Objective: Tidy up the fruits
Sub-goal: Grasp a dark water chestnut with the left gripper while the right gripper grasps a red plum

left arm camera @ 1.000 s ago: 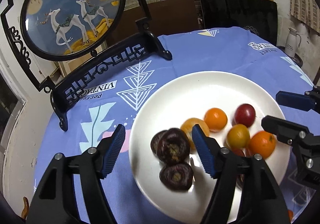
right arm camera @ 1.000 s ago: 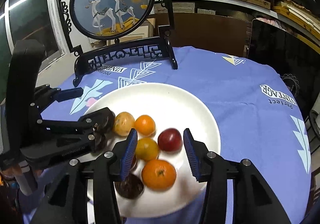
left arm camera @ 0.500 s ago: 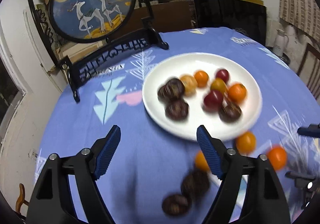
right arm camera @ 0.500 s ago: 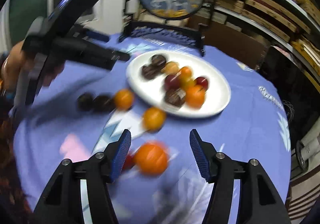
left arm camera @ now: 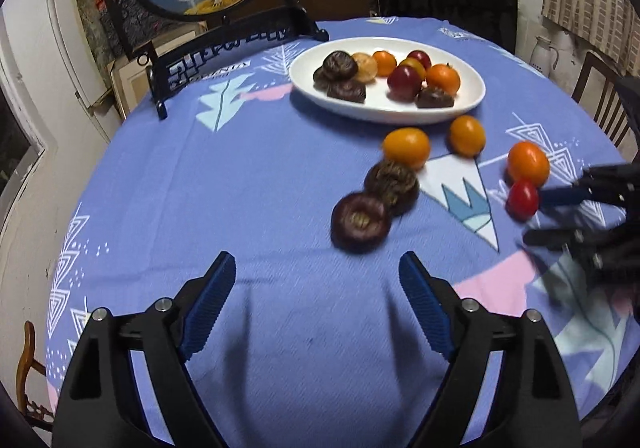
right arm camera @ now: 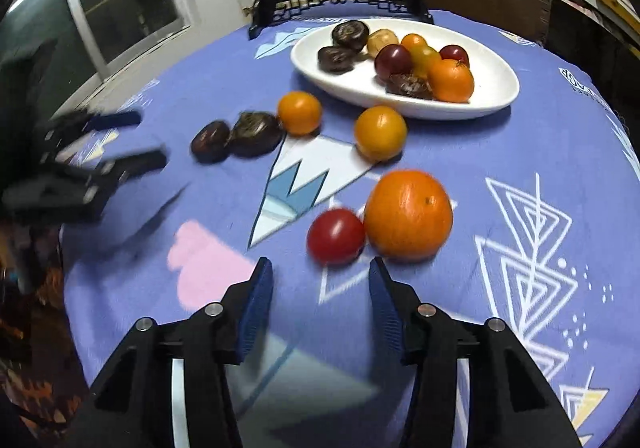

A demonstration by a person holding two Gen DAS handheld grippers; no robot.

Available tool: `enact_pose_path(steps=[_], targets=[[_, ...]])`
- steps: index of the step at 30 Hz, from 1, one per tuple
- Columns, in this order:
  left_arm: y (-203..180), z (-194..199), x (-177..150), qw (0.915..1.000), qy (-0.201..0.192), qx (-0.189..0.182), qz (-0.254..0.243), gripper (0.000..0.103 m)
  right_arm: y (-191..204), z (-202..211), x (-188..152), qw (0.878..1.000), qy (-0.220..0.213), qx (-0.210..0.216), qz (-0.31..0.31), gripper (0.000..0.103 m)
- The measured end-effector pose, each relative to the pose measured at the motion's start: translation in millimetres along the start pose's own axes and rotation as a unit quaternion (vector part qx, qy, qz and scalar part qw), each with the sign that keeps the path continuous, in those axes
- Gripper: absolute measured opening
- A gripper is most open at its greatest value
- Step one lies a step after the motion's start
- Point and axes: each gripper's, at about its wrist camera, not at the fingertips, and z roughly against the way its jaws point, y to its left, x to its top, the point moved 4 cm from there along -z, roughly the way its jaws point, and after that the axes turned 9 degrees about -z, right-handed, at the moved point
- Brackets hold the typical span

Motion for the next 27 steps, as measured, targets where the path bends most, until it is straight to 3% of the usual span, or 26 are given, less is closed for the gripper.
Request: enact_pose_path(steps=[5,21,25,27], targets=[[-6,-2,0,0.9999,0.0,-0.006,-0.014,0.081,2,-6,6,1.0,-0.008,-0.008,0.003,0.029],[-12,-53,25,0.9986,0.035,-0.04,0.003,0.081,15,9,-13,0.999,-0.013,0.026,0.024,0.028],[-14,-59,27,0.9976,0.04,-0.057,0.006,0.071,16,10,-13,0.999,-0.012,0.029,0.021,0.028],[-15,-60,28,0.9969,0.04,-0.067,0.009,0.061,16,9,-13,0.999,-0.011,0.03,0.02,0.028]])
